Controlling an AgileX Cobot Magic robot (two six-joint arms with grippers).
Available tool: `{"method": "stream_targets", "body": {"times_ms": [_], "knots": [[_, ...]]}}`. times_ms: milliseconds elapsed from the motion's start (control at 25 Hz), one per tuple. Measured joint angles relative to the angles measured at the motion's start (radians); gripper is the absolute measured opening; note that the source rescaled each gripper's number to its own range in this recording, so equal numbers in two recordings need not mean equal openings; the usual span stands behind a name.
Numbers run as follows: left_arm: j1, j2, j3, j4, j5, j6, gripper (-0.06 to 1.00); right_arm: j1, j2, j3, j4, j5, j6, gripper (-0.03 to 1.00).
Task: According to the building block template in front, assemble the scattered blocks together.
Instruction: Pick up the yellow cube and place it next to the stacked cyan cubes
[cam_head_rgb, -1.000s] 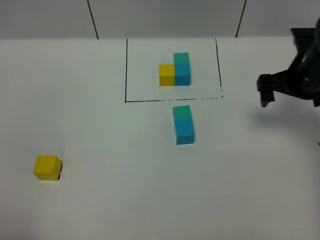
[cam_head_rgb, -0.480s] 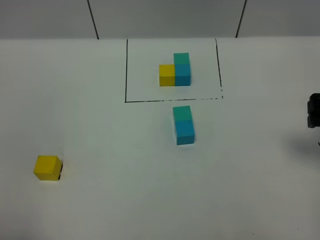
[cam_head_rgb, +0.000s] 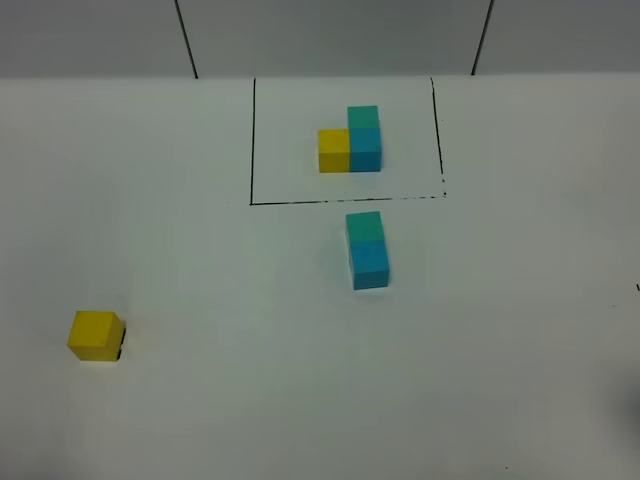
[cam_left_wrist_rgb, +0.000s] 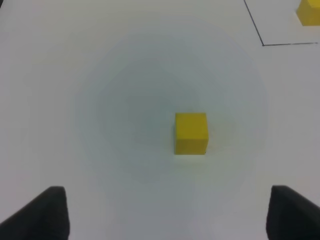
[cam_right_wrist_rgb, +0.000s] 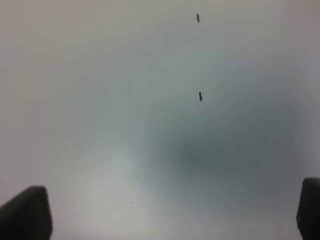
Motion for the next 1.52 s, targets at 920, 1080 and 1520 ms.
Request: {"method": "stream_targets", "body": {"times_ms": [920, 1080, 1520], "knots": [[0.000, 0.000, 0.000, 0.000, 0.000, 0.000, 0.84, 0.117, -0.611, 0.161, 0.074, -0.011, -0.067, 0.99], [0.000, 0.000, 0.000, 0.000, 0.000, 0.000, 0.84, 0.117, -0.687, 0.162, 0.081, -0.016, -0.072, 0.91], [0.000, 0.001, 0.000, 0.000, 0.000, 0.000, 0.84, 0.055, -0.707, 0.162, 0.081, -0.017, -0.083, 0.83]]}}
